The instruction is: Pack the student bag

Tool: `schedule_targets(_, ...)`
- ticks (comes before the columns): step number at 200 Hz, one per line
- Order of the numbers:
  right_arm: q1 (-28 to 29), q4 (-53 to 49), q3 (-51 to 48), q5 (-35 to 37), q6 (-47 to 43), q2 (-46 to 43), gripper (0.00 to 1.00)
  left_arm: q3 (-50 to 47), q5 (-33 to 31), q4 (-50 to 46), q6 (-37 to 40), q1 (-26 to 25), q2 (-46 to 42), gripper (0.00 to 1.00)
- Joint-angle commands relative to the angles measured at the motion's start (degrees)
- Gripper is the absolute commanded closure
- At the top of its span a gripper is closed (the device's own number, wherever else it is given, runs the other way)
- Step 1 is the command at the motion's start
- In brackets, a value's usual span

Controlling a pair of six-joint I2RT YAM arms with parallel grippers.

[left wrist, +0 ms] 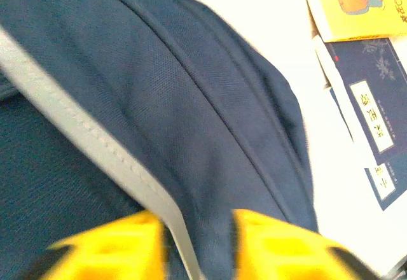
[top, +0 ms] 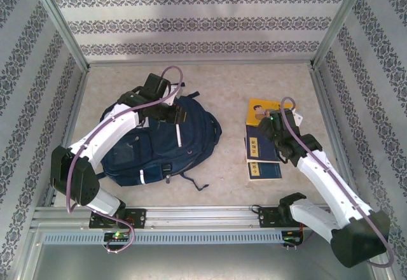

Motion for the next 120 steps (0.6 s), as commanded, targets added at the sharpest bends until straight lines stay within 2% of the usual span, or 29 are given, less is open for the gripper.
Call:
schedule_targets(1, -3.81, 0.48, -1.89, 1.24, 2.6, 3.2, 0.07, 0.97, -1.22, 1.52, -2.4, -0.86, -1.17, 0.43)
schedule_targets(27, -6.88, 8.16, -4.18, -2.62, 0.81, 7.82, 0.07, 4.44, -6.95, 1.04, -2.82, -3.3, -3.11, 0.32)
schedule_targets(46, -9.0, 14.0, -4.53, -7.37, -2.24, 12.35, 0.07, 6.85, -7.91, 2.68, -8.03, -5.01, -1.94, 0.26)
schedule_targets(72, -11.18, 17.62, -2.96, -11.11, -7.79, 18.98, 0.08, 7.89, -1.6, 8.94, -17.71, -7.55, 3.51, 0.26)
schedule_targets(107, -13.33, 22.23, -2.26, -20.86, -12.5, 25.31, 0.13, 9.81, 6.98, 18.54, -26.82, -12.09, 14.43, 0.26)
schedule_targets(120, -13.41, 22.48, -1.89, -23.71, -13.67, 26.95, 0.16, 10.89, 7.82, 20.24, -28.56, -13.39, 18.18, 0.26)
